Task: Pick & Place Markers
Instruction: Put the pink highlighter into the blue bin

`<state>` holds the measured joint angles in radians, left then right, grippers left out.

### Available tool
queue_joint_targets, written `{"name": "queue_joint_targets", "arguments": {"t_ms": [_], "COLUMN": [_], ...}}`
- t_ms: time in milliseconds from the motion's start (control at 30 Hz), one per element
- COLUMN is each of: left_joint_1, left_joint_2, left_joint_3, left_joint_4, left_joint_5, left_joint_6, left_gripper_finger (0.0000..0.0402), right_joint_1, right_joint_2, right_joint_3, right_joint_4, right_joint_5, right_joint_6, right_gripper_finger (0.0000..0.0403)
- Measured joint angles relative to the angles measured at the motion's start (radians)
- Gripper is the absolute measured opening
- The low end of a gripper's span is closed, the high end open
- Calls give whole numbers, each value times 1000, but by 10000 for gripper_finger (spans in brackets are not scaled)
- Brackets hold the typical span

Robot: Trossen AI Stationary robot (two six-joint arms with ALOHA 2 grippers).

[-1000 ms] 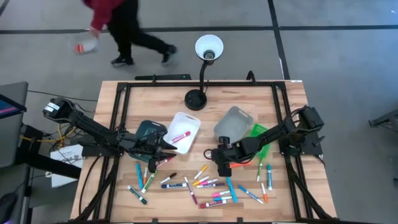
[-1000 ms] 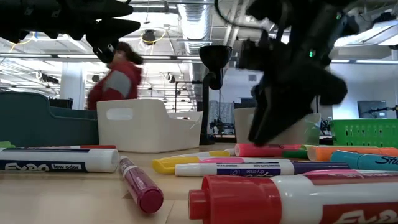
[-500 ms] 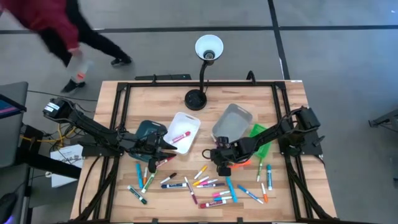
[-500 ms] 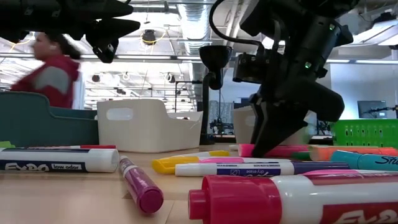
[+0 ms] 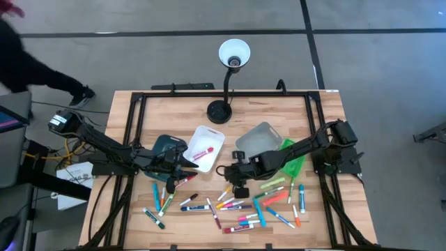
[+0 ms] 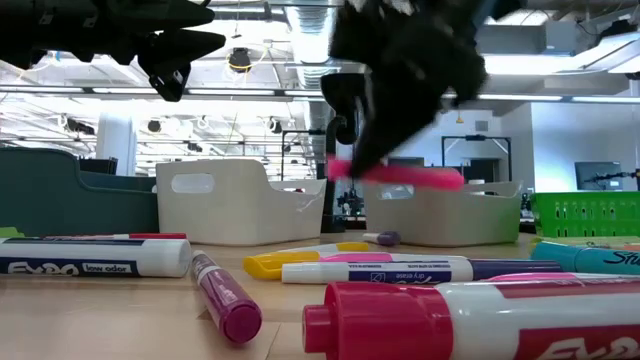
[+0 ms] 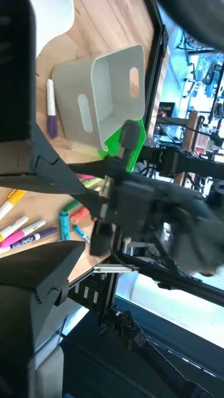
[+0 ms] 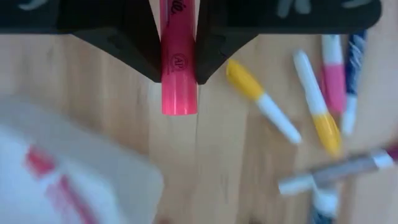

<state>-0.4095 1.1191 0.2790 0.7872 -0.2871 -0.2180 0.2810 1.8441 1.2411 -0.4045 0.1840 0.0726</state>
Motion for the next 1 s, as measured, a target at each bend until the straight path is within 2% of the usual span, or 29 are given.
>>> {"name": "queue_joint_targets", "arguments": {"t_ms": [100, 200, 300, 400, 500, 600, 700, 767, 867, 1000], "left_joint_1": [0, 0, 0, 0, 0, 0, 3, 15, 48, 96], "left_joint_2": [0, 0, 0, 0, 0, 0, 0, 0, 0, 9], "left_joint_3": [0, 0, 0, 0, 1, 0, 1, 1, 4, 33], "left_joint_4": [0, 0, 9, 14, 17, 18, 26, 40, 50, 51], "left_joint_5": [0, 0, 2, 3, 3, 3, -27, -39, -41, -19], "left_joint_6": [0, 0, 0, 0, 2, 65, 173, 235, 264, 301], "left_gripper_finger": [127, 127, 127, 127, 127, 127, 127, 127, 128, 142], "right_joint_1": [8, 41, 82, 115, 116, 81, 26, -11, -59, -100], "right_joint_2": [-25, -82, -165, -268, -340, -351, -318, -266, -192, -100], "right_joint_3": [75, 124, 130, 99, -41, -229, -383, -446, -475, -437], "right_joint_4": [-7, -13, 20, 104, 373, 749, 1202, 1445, 1653, 1678], "right_joint_5": [40, 166, 273, 295, 195, 72, -7, -25, -29, -29], "right_joint_6": [-75, -200, -320, -367, -429, -479, -451, -392, -306, -208], "right_gripper_finger": [68, 65, 67, 68, 68, 68, 68, 68, 68, 68]}}
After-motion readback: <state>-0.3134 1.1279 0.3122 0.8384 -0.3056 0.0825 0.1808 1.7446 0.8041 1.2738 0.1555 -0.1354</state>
